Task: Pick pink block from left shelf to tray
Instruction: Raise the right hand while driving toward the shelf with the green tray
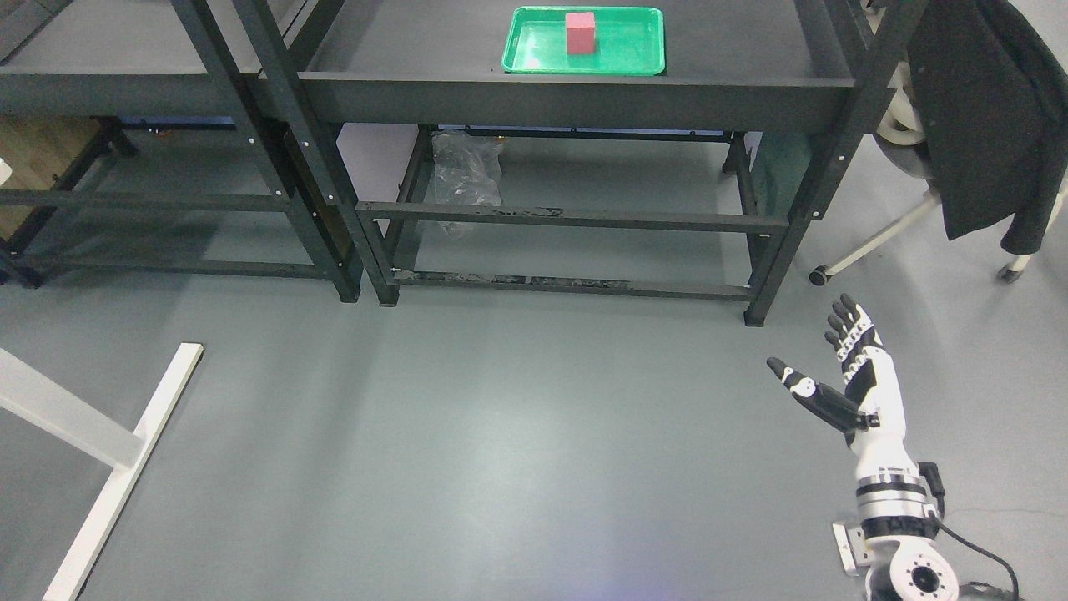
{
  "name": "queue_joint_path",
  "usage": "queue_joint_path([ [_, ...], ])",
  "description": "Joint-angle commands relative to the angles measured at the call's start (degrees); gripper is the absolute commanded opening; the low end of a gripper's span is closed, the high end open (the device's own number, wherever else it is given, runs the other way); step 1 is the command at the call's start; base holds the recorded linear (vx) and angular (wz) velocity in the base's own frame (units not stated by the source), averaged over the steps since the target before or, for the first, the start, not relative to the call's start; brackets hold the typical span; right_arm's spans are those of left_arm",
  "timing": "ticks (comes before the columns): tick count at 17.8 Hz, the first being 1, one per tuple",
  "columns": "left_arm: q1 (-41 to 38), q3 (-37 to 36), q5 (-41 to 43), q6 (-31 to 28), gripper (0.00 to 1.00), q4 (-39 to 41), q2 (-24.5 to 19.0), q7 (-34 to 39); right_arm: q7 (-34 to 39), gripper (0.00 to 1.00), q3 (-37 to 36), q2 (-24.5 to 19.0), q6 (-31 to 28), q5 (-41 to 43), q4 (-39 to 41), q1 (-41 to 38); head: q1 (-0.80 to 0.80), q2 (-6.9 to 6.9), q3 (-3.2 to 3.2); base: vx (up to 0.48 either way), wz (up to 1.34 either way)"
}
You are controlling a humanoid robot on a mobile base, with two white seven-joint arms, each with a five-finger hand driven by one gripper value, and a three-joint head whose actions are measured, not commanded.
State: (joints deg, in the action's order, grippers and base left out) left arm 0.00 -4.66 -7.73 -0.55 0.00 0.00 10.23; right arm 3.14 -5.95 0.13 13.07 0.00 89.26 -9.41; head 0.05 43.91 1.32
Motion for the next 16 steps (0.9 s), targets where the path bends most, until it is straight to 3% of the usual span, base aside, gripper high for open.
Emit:
queue_joint_path([
  [1,1.7,0.0,0.0,0.0,1.00,1.0,-1.0,0.0,0.0,1.00,0.0,0.9,-0.1,0.8,0.2,-0.1,0.00,0.00,0.00,0.000,0.00],
  [11,1.7,0.0,0.0,0.0,1.00,1.0,-1.0,0.0,-0.1,0.99,0.1,0.9,-0.4,0.1,0.1,0.9,0.00,0.00,0.00,0.000,0.00],
  [13,1.7,0.0,0.0,0.0,1.00,1.0,-1.0,0.0,-2.8,0.99,0.1,1.4,-0.1,-6.9,0.2,1.1,0.00,0.00,0.00,0.000,0.00],
  [16,1.7,0.0,0.0,0.0,1.00,1.0,-1.0,0.0,-14.0,0.99,0.7,5.2,0.1,-30.4,0.2,2.5,0.00,0.00,0.00,0.000,0.00],
])
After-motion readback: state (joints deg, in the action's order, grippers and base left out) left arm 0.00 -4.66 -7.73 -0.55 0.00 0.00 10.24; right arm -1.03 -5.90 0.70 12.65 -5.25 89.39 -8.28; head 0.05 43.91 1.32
